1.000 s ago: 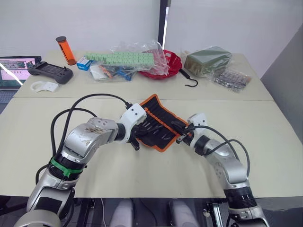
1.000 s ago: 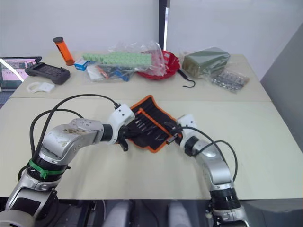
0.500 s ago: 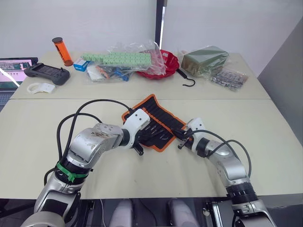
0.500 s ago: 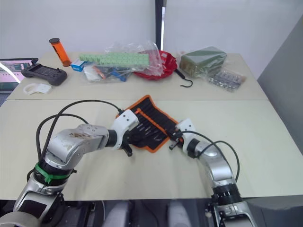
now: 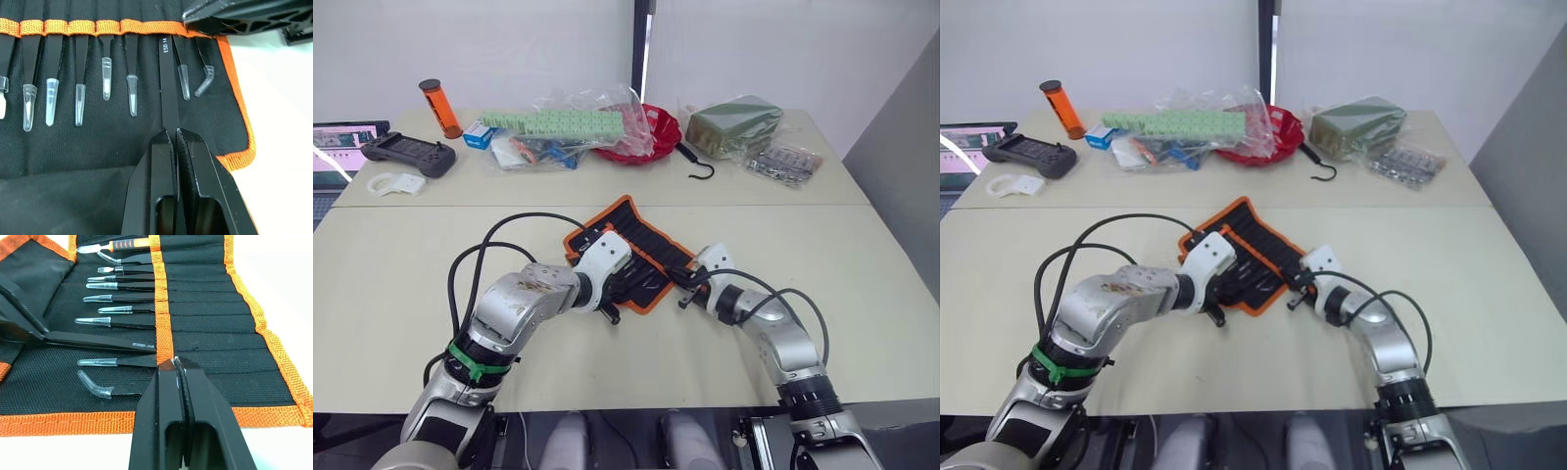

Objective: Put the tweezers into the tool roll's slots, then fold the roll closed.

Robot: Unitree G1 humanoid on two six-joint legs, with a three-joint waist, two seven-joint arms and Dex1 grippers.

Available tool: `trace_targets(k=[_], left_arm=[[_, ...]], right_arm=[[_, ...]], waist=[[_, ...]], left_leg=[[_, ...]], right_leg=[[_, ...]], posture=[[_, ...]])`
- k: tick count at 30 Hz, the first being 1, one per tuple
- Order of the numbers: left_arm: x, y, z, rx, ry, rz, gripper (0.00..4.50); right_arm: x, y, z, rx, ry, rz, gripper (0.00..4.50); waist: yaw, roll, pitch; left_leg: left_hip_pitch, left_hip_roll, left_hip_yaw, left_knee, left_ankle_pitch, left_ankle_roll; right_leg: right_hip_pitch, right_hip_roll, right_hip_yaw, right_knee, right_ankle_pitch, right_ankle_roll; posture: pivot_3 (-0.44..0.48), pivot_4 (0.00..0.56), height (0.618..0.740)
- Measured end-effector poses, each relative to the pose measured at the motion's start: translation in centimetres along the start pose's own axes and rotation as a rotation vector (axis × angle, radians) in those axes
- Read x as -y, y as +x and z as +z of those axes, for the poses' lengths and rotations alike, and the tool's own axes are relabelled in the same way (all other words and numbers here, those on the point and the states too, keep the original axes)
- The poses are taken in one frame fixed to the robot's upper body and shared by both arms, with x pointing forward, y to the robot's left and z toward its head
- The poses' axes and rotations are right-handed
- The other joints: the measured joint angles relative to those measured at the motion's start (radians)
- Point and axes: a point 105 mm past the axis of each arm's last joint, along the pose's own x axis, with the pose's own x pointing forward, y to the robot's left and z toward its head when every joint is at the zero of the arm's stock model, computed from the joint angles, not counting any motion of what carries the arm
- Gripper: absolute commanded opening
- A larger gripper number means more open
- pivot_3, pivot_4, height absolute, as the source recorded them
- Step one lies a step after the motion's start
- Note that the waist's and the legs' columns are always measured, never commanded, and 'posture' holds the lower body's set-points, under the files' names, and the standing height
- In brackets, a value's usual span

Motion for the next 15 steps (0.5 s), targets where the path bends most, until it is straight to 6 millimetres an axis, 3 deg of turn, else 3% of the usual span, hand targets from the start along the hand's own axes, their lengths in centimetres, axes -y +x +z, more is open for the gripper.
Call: trace_targets(k=[15], left_arm=[[-0.9,2.4,0.6,0.039,0.009,0.009,0.04]], right_arm=[[-0.9,0.1,-0.6,-0.010,0.008,0.005,0.00]], waist=[[0.002,0.000,0.000]], left_leg=[[0.008,0.000,0.000,0.002,0.000,0.000]], right_leg=[[0.009,0.000,0.000,-0.001,0.000,0.000]], posture=[[0.000,0.150,0.740]])
